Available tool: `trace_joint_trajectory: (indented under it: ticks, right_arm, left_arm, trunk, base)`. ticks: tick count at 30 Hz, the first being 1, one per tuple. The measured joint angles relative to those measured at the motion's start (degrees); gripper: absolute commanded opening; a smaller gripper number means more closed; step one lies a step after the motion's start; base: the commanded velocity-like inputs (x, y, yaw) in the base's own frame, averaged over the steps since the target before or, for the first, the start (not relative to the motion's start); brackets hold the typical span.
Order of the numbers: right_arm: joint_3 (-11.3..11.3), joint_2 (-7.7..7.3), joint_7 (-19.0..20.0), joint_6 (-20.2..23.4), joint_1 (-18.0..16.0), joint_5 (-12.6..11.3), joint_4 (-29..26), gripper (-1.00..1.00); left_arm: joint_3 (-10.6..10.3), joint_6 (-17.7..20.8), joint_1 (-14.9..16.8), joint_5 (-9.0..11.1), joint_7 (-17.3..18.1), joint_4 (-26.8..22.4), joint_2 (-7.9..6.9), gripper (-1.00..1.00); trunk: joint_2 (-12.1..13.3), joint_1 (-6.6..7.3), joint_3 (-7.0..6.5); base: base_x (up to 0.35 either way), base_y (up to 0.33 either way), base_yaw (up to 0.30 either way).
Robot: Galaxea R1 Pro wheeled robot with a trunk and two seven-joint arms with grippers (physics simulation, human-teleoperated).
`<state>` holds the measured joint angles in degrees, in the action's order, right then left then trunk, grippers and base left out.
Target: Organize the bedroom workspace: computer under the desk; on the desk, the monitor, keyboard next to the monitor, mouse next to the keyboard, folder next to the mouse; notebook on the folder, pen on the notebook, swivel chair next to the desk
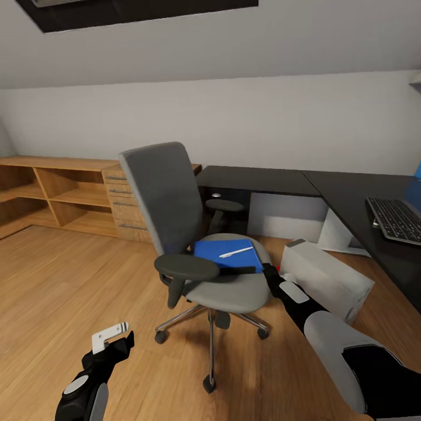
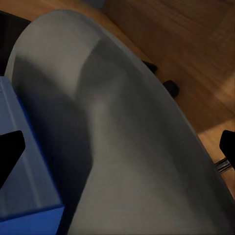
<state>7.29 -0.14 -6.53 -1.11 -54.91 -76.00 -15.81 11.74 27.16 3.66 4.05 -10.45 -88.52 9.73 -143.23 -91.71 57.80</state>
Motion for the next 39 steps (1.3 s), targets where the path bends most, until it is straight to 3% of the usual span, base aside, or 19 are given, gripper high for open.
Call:
trace_joint_trajectory:
  ticks: [11,25,39]
  right_arm:
    - [-0.1,0.00,0.0,-0.1,0.0,0.2,0.1,1.00]
    - [-0.1,-0.02,0.0,-0.1,0.0,0.4,0.2,1.00]
    - [-0.1,0.06,0.1,-0.1,0.0,0.3,0.1,1.00]
  left_arm:
    - [-0.5,0.0,0.0,-0.1,0.0,0.8,0.02,1.00]
    - [-0.5,-0.1,0.0,-0.1,0.0,0.8,0.00,1.00]
    - [-0.5,-0.1,0.0,-0.1,0.0,0.8,0.00,1.00]
  trunk:
    - [0.0,0.01,0.00]
    - [0.0,0.03,0.00]
    - [0.0,0.00,0.00]
  base:
    - [0.020,0.000,0.204]
    - [0.277,0.003,0.258]
    - [0.022,0.138,0.149]
